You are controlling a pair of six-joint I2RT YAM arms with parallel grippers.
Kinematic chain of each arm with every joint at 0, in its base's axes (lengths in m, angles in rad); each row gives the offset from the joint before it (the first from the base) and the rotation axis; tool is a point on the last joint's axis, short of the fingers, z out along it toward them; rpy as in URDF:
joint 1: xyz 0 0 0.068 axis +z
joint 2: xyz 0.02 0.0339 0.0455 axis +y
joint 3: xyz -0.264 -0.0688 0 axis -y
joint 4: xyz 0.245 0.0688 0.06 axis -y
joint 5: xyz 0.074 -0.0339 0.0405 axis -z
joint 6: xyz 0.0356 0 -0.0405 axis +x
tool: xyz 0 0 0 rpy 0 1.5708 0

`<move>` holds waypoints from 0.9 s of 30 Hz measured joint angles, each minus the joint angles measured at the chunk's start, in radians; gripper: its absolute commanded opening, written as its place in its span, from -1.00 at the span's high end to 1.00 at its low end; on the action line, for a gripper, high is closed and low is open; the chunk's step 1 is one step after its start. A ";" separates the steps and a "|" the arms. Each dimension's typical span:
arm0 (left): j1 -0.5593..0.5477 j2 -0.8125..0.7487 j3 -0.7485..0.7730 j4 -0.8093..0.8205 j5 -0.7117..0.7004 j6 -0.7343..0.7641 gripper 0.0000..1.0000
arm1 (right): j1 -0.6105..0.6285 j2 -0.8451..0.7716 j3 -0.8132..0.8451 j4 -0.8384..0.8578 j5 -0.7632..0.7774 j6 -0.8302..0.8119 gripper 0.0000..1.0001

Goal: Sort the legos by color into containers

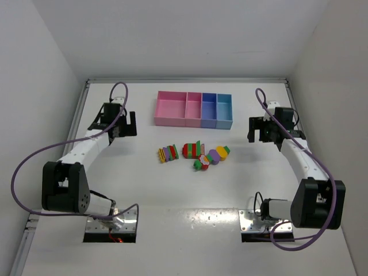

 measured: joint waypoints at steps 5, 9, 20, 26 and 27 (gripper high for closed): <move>0.003 -0.024 0.000 -0.016 0.175 0.108 -0.79 | 0.000 0.000 -0.002 0.002 0.000 0.000 -0.99; -0.024 -0.056 0.005 -0.057 0.393 0.235 -0.73 | 0.000 0.000 -0.002 0.002 -0.002 -0.001 -0.99; -0.369 -0.023 0.053 -0.166 0.542 0.488 -0.90 | 0.000 0.000 -0.002 -0.005 -0.053 -0.035 -0.99; -0.472 0.028 -0.019 -0.079 0.435 0.506 -0.98 | 0.000 0.000 -0.002 -0.015 -0.054 -0.047 -0.99; -0.482 0.044 -0.026 -0.066 0.417 0.511 -0.98 | 0.000 0.000 -0.002 -0.016 -0.054 -0.049 -0.99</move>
